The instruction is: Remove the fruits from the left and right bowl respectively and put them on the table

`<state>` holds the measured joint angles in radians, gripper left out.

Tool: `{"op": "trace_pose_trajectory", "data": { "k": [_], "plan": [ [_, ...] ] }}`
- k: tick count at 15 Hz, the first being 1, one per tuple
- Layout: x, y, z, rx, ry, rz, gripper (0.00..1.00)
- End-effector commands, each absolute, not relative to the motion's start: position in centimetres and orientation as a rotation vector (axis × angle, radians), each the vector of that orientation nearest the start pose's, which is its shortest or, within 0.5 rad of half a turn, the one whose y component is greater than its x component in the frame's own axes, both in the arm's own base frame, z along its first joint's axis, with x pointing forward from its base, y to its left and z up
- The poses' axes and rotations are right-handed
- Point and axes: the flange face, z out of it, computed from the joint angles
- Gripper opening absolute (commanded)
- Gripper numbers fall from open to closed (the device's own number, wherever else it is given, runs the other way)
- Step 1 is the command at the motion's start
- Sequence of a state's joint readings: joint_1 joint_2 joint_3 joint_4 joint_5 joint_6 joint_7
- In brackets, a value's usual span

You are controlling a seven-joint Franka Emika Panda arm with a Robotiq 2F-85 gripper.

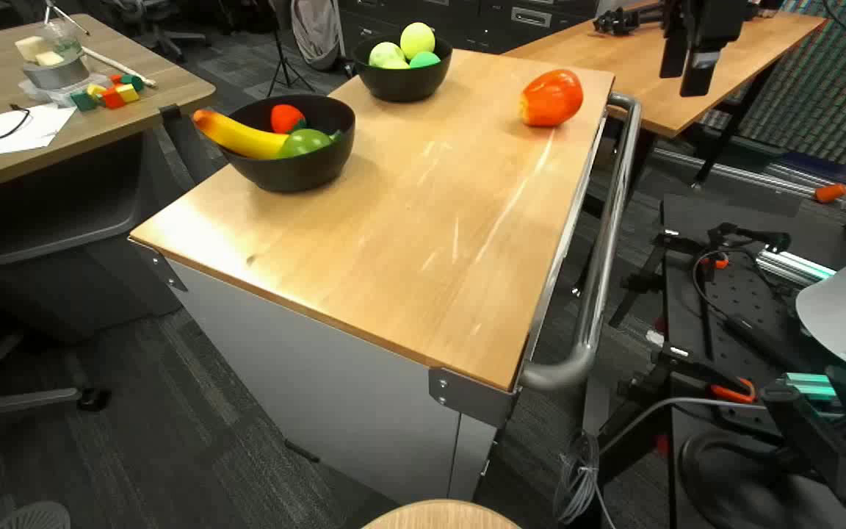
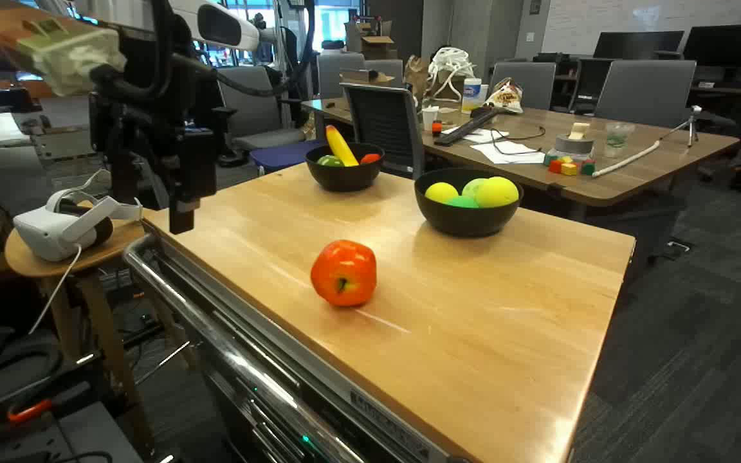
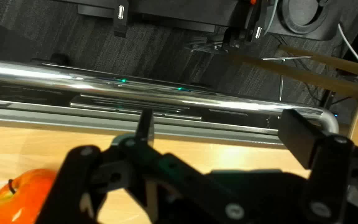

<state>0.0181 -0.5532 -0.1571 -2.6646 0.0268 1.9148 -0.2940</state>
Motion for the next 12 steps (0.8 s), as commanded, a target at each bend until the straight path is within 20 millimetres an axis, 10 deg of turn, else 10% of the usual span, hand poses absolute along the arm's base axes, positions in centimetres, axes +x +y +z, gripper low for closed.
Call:
{"op": "trace_pose_trajectory", "data": {
  "k": [1,12],
  "plan": [
    [33.96,-4.27,39.56,-2.974,-0.26,0.261,1.0],
    [34.17,-4.33,39.96,-2.977,-0.26,0.248,1.0]
  ]
}}
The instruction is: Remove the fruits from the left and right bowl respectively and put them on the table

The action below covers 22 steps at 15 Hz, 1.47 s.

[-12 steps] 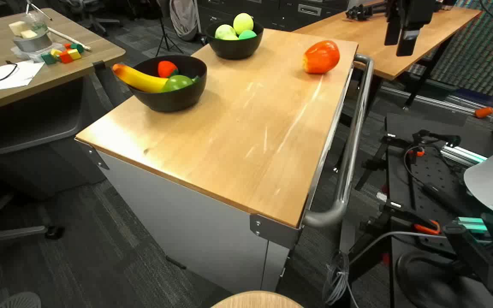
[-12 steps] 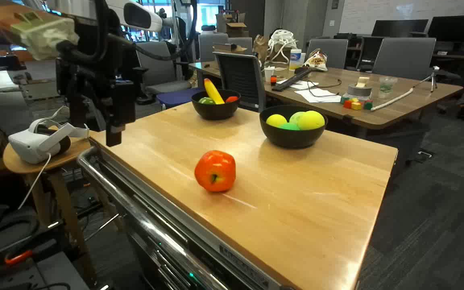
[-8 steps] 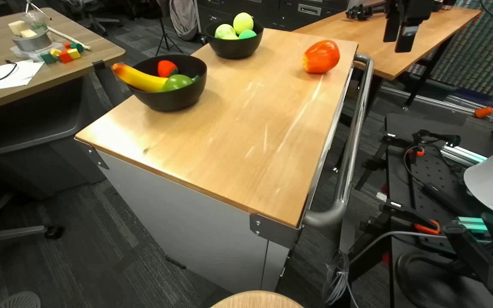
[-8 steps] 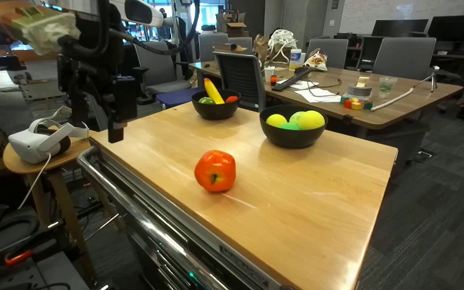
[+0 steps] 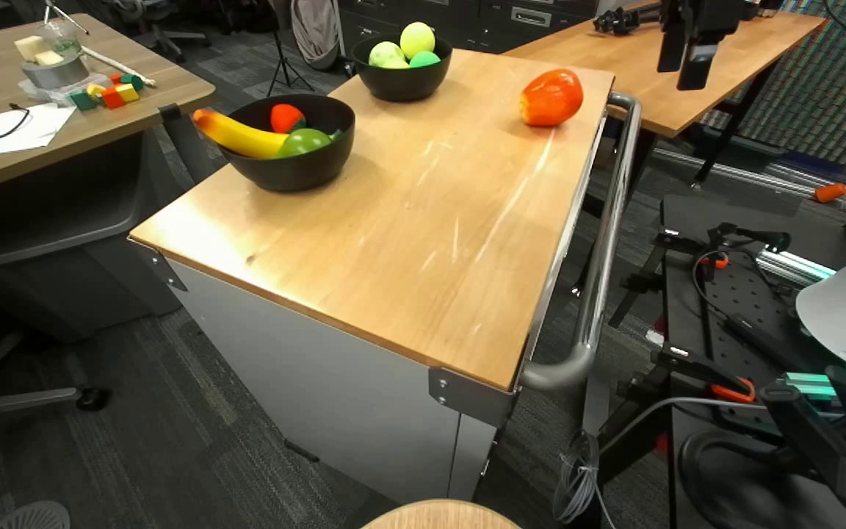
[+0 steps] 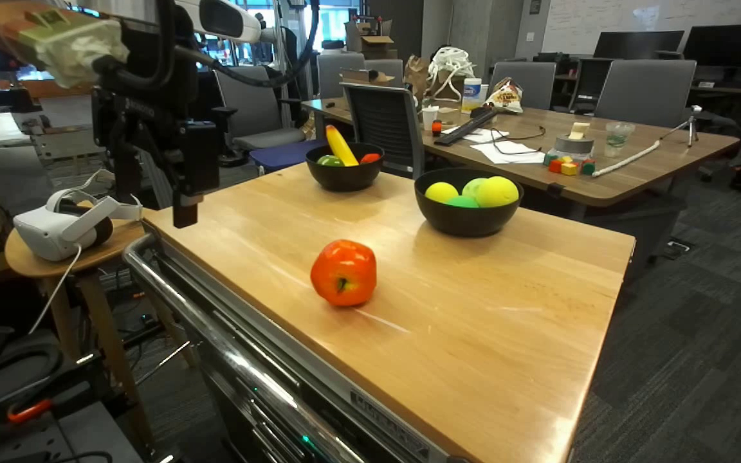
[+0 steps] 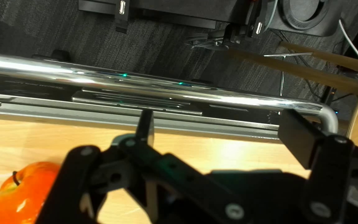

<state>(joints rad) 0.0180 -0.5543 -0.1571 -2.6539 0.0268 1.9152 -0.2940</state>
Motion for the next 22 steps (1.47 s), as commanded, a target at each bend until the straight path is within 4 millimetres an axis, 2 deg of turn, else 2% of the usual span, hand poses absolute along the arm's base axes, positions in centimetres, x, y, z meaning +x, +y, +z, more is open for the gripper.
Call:
{"op": "trace_pose_trajectory", "data": {
  "k": [1,14,16,19,21,22],
  "plan": [
    [34.2,-4.3,40.0,-2.977,-0.26,0.248,1.0],
    [34.2,-4.3,40.0,-2.977,-0.26,0.248,1.0],
    [35.0,-3.4,41.7,-3.072,-0.326,0.078,1.0],
    [38.7,-1.1,43.4,-3.142,-0.47,-0.085,1.0],
    [42.0,0.1,43.4,-3.202,-0.525,-0.232,1.0],
    [44.0,-0.1,42.4,-3.249,-0.434,-0.211,1.0]
  ]
}}
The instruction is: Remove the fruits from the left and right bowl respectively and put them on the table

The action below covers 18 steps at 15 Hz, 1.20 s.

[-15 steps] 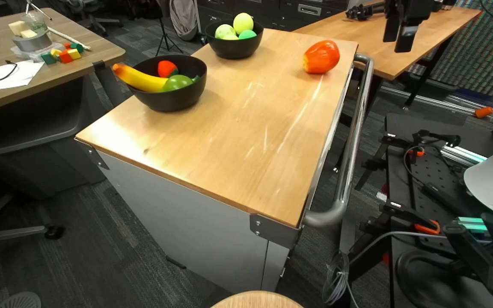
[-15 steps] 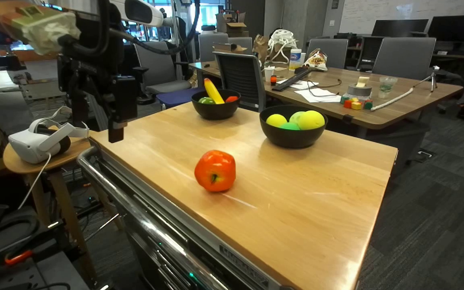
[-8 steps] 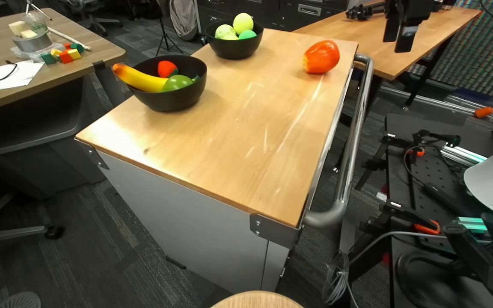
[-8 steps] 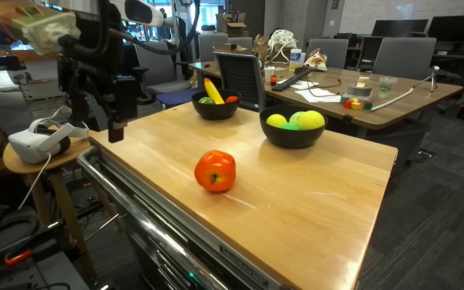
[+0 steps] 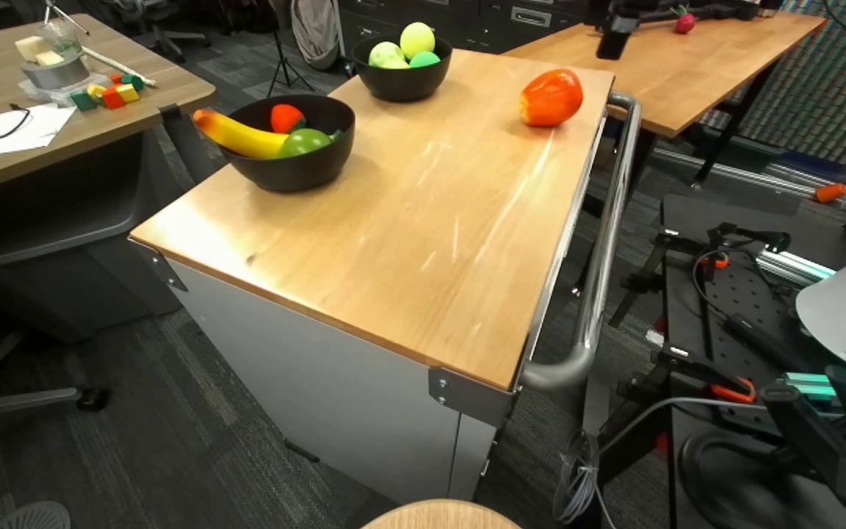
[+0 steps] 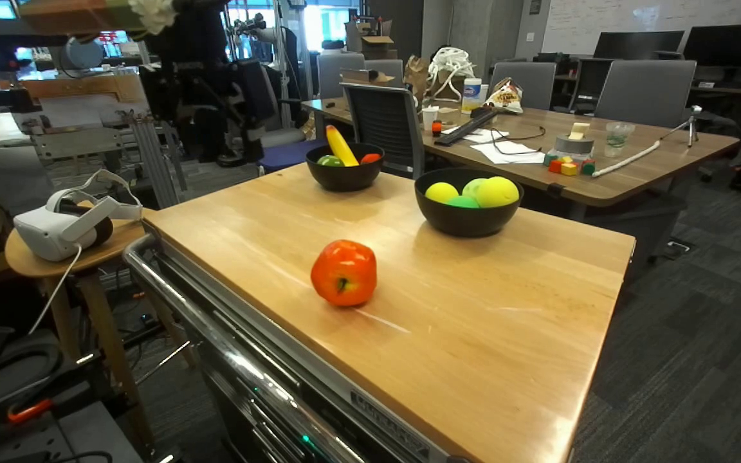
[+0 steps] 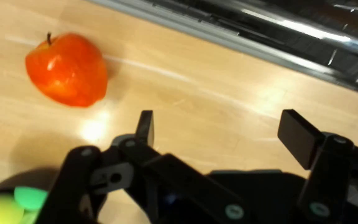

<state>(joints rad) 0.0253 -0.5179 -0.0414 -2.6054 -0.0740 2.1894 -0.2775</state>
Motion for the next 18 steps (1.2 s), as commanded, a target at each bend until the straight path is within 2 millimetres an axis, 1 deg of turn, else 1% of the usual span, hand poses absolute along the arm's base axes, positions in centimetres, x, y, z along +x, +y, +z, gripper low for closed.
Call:
{"op": "trace_pose_trajectory", "data": {
  "k": [1,3,4,6,7,8,9,12,14,16,18],
  "plan": [
    [40.0,-0.4,43.4,-3.191,-0.479,-0.195,1.0],
    [42.2,0.1,42.4,-3.224,-0.454,-0.193,1.0],
    [42.9,0.1,41.8,-3.226,-0.45,-0.178,1.0],
    [43.6,0.0,41.4,-3.227,-0.443,-0.164,1.0],
    [43.7,-0.1,41.4,-3.227,-0.442,-0.165,1.0],
    [44.3,0.3,41.7,-3.23,-0.447,-0.181,1.0],
    [45.4,0.8,42.4,-3.239,-0.456,-0.229,1.0],
    [49.9,2.4,44.2,-3.234,-0.569,-0.379,1.0],
    [53.9,3.8,44.6,-3.195,-0.704,-0.447,1.0],
    [57.2,5.2,43.8,-3.123,-0.88,-0.452,1.0],
    [60.6,6.6,42.4,-3.039,-1.022,-0.442,1.0]
  ]
}}
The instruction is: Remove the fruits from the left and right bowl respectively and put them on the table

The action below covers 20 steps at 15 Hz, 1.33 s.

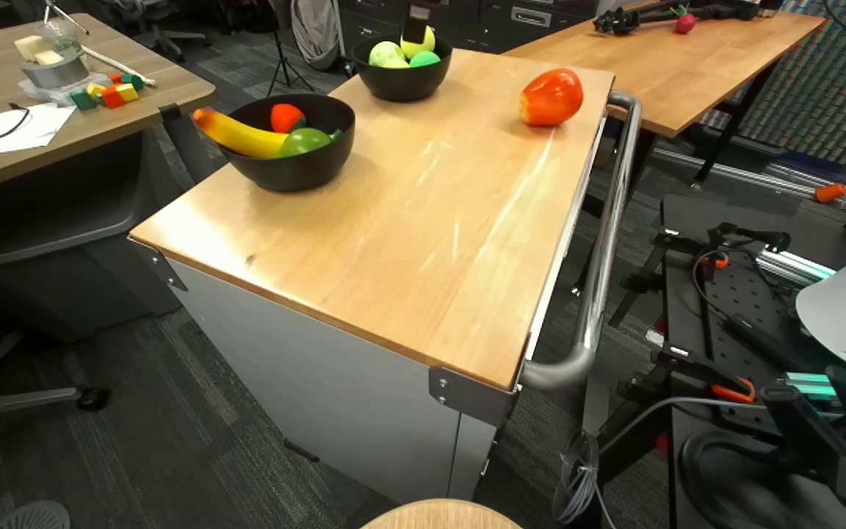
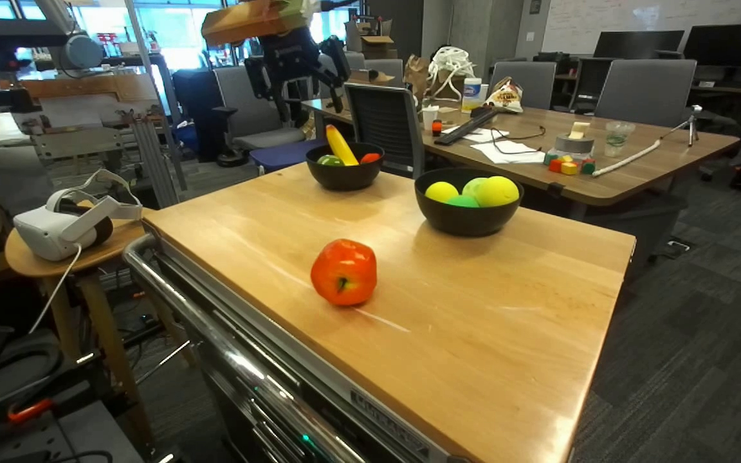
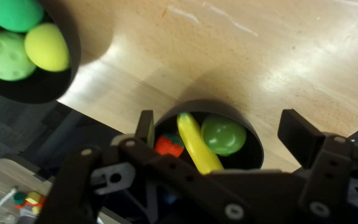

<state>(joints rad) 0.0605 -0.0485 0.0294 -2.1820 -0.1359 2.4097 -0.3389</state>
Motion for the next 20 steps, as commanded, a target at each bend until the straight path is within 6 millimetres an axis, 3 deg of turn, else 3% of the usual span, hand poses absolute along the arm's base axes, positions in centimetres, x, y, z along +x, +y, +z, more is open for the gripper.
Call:
{"op": "trace_pose_trajectory", "data": {
  "k": [1,4,5,8,10,13,17,20],
  "plan": [
    [62.2,7.6,41.7,-3.001,-1.083,-0.456,1.0],
    [66.6,9.4,41.1,-2.97,-1.232,-0.522,1.0],
    [63.1,8.7,40.5,-2.999,-1.141,-0.456,1.0],
    [65.8,9.6,39.9,-2.977,-1.191,-0.483,1.0],
    [65.6,9.5,40.2,-2.995,-1.183,-0.506,1.0],
    [66.4,11.2,40.0,-2.925,-1.236,-0.526,1.0],
    [67.8,12.7,40.2,-2.867,-1.305,-0.564,1.0],
    [69.5,13.0,39.2,-2.855,-1.317,-0.586,1.0]
  ]
}}
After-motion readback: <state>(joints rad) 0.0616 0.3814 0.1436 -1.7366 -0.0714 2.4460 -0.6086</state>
